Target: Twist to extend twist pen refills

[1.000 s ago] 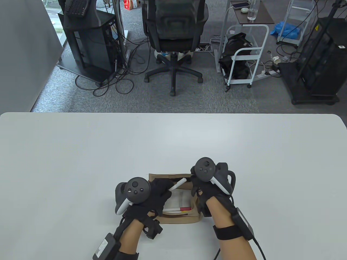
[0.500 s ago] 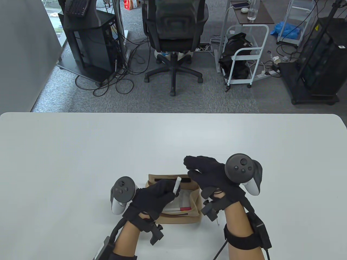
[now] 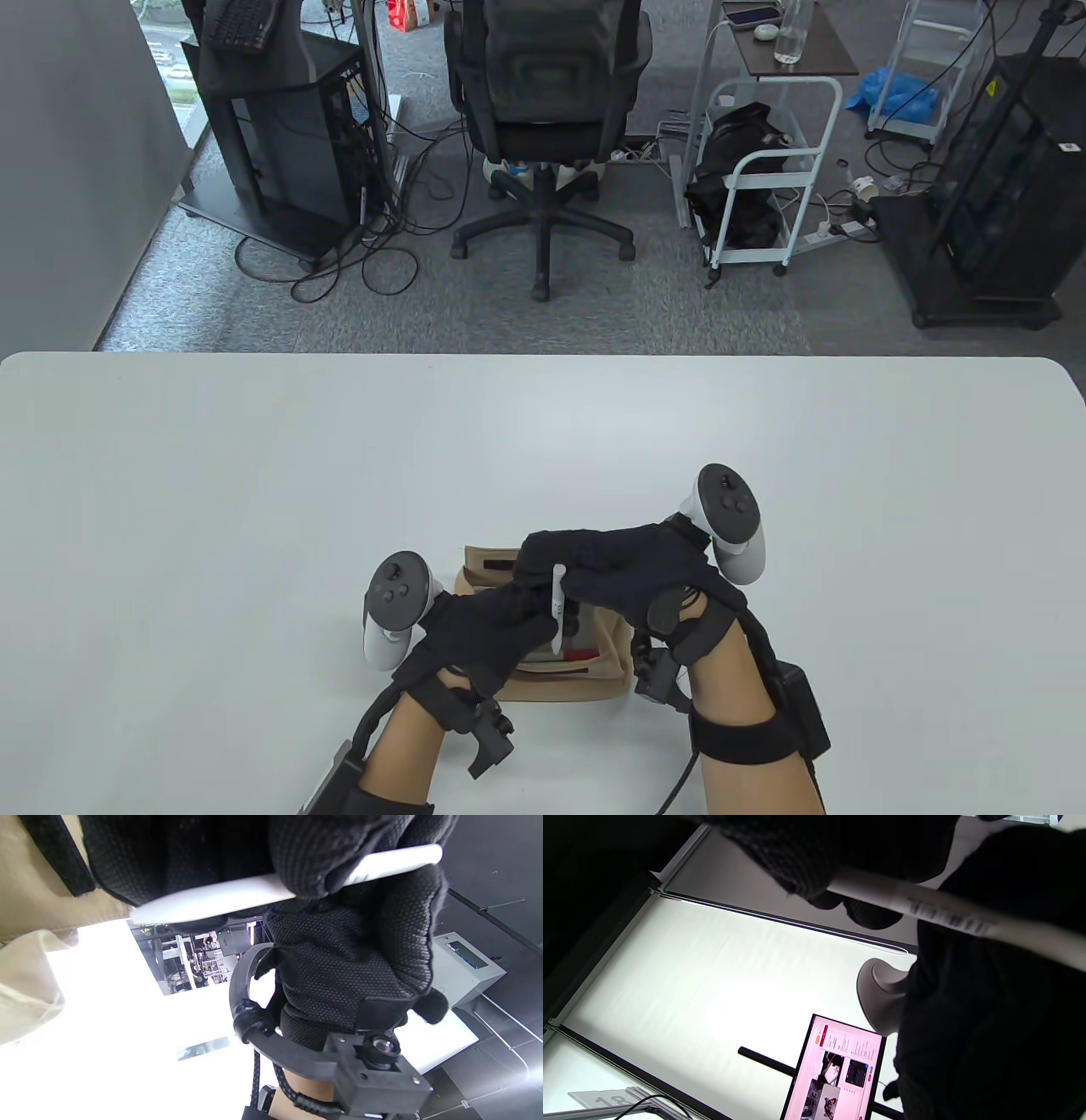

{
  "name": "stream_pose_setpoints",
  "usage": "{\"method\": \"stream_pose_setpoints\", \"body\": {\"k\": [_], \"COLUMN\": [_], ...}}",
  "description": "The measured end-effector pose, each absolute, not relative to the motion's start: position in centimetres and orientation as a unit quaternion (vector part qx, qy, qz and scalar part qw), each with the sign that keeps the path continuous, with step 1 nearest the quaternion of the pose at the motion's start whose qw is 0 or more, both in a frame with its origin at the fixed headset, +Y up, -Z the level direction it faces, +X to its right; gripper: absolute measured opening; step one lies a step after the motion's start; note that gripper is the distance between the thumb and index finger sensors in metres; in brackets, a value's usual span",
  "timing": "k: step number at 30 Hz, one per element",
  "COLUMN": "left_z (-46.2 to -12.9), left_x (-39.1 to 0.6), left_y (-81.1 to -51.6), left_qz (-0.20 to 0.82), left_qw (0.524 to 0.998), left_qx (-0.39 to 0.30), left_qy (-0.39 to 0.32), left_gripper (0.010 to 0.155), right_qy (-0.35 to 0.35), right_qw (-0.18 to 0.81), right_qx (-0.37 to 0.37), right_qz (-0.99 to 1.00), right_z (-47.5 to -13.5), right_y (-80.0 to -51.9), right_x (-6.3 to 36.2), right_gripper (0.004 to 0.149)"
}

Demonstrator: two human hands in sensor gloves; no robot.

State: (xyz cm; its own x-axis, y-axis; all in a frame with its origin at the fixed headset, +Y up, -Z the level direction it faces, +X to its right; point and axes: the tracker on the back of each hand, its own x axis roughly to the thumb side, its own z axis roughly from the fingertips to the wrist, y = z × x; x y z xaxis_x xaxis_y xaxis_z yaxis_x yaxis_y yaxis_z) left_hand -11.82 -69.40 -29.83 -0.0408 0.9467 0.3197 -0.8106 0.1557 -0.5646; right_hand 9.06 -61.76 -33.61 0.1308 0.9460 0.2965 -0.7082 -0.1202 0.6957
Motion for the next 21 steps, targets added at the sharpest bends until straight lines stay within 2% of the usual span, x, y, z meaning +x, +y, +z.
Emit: {"method": "stream_pose_setpoints", "body": {"k": [10, 21], "left_z": [-29.89, -29.9], "left_x": [-11.91, -11.82], "left_y": [-69.48, -69.58], "left_qz": [0.637, 0.637], "left_qw": [0.691, 0.69], "left_qx": [-0.103, -0.106], "left_qy": [-0.325, -0.327], "left_gripper": [0.05, 0.05], "right_qy": [0.068, 0.056], "right_qw": [0.614, 0.605], "right_qx": [0.352, 0.345], "right_qz": [0.703, 0.715], "right_z": [-33.41, -33.38], "right_y": [-61.05, -61.2], "right_x": [9.99, 9.8], "right_gripper": [0.047, 0.053]}}
